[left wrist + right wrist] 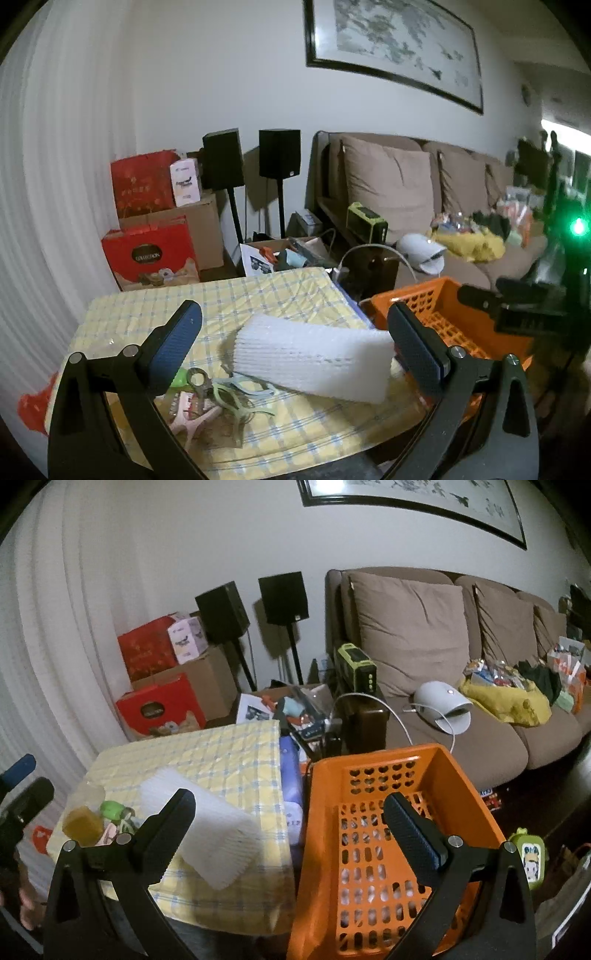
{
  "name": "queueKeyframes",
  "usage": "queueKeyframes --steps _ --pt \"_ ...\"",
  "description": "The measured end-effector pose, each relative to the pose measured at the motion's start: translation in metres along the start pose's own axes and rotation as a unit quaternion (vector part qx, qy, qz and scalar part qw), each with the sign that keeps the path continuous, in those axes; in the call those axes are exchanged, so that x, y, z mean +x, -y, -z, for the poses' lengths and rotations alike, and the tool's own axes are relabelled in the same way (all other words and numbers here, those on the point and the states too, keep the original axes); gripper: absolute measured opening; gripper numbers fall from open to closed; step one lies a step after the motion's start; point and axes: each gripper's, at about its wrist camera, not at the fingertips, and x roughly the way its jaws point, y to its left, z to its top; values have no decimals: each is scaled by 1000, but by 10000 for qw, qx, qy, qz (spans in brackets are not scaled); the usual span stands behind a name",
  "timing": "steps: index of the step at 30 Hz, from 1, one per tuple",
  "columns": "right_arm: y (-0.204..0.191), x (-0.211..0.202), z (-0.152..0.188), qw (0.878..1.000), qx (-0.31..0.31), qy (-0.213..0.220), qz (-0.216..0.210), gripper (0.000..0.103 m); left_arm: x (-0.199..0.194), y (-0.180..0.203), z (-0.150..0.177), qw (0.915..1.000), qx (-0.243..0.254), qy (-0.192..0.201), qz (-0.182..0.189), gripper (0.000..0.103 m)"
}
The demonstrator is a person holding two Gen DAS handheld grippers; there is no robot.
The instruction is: Organize objects
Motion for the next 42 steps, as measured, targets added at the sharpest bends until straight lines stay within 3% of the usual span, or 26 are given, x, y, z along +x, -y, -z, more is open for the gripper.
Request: queueKeyframes --steps 3,11,21,31,42 --pt "5 -2 -2 10000 43 24 67 103 -2 -1 -6 9998 -135 19 130 101" --pt "19 -2 -5 9996 247 5 107 103 6 13 -16 9995 200 -120 222 101" --pt "41 -5 -7 9978 614 32 231 103 11 19 -28 9986 142 -137 497 101" --pt "42 -1 -6 9979 614 -89 164 103 51 6 -19 9933 -189 -836 778 101" --pt "45 7 -2 9973 672 -276 129 103 73 11 -9 9931 77 -985 631 101"
